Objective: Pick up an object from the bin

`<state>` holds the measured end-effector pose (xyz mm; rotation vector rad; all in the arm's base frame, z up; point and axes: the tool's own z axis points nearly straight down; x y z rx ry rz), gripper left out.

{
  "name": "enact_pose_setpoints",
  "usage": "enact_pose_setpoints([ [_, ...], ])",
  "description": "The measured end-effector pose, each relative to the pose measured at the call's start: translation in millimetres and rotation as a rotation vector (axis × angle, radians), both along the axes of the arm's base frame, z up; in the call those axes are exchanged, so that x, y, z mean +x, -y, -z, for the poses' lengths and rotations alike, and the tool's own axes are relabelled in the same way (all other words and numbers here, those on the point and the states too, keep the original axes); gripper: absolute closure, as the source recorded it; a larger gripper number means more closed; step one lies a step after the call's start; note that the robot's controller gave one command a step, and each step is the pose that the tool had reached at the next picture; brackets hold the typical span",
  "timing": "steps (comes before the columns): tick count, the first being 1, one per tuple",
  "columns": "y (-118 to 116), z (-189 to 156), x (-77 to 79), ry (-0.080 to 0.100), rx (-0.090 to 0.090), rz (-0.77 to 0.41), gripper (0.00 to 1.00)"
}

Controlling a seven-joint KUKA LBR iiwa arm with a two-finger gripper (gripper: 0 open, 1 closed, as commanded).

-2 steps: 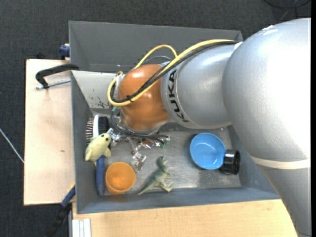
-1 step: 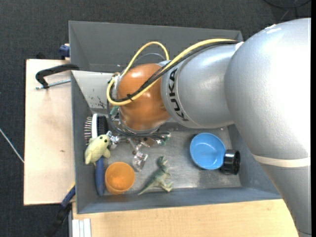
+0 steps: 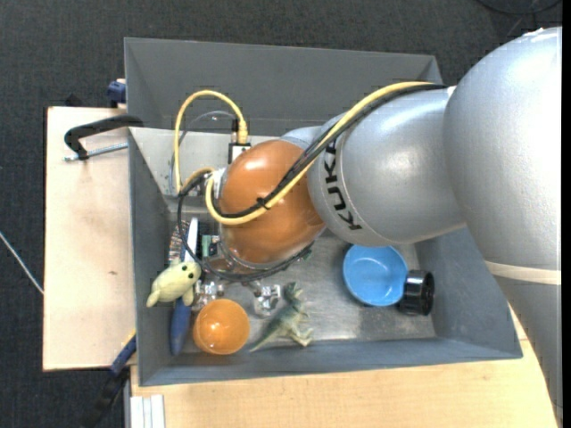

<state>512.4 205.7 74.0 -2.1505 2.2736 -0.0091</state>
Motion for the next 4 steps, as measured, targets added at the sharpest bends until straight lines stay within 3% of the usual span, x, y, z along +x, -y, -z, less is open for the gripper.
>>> enact_pose_setpoints([
  [1, -4, 0, -2.0, -0.003, 0.006, -0.002, 1.0],
  [2, -8, -98, -9.0, -0.001, 0.004, 0.017, 1.0],
  [3, -24, -101, -4.3, -0.006, -0.001, -0.38, 1.0],
  [4, -7, -61, 1.0, -0.015, -0.004, -0.064, 1.0],
])
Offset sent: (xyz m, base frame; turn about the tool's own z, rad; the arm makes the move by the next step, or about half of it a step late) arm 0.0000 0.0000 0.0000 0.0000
